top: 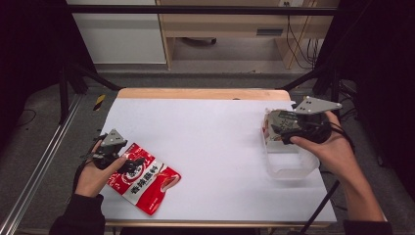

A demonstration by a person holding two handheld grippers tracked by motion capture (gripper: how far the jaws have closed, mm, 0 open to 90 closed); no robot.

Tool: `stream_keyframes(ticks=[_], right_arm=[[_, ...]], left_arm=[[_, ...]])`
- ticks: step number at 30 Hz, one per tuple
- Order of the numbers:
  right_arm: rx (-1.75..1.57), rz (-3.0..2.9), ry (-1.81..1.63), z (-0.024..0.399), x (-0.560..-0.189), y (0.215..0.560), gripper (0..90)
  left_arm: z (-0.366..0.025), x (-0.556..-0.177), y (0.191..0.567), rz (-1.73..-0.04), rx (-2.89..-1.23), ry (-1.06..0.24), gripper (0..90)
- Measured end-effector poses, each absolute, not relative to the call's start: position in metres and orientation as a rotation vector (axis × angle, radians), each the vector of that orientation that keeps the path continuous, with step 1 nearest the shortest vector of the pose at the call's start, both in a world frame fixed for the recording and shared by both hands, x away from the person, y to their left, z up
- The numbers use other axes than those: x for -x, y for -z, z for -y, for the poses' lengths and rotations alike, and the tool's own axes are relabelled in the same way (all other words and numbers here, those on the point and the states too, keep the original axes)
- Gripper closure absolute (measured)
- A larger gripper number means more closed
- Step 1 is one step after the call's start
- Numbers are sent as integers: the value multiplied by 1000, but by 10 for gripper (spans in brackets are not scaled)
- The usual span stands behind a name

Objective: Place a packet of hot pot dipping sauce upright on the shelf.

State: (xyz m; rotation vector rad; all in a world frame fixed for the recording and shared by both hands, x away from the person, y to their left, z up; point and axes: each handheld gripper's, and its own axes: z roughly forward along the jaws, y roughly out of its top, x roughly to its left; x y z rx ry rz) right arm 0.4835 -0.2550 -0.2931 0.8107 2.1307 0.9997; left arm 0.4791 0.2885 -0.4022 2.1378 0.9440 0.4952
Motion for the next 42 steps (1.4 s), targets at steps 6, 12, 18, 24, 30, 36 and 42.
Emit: stream_keyframes(ticks=[6,12,18,24,30,36,42], right_arm=[[-780,-2169,-1024,220,-476,308,136],[-770,-2220,-1062,191,-474,328,135],[-758,-2282,-1046,162,-474,349,150],[-744,-2329,-1067,139,-476,368,162],[-759,-2346,-1059,124,-479,381,163],[-781,-2341,-1027,114,-479,394,177],[-806,-2330,-1045,108,-478,403,186]], left_arm=[[-306,-472,404,-986,-2118,-526,56],[-320,-466,404,-1006,-2097,-558,58],[-328,-461,408,-1031,-2089,-574,66],[-334,-456,412,-1045,-2090,-580,66],[-339,-453,413,-1059,-2079,-590,66],[-342,-453,415,-1062,-2071,-594,66],[-344,-451,417,-1069,-2076,-591,65]])
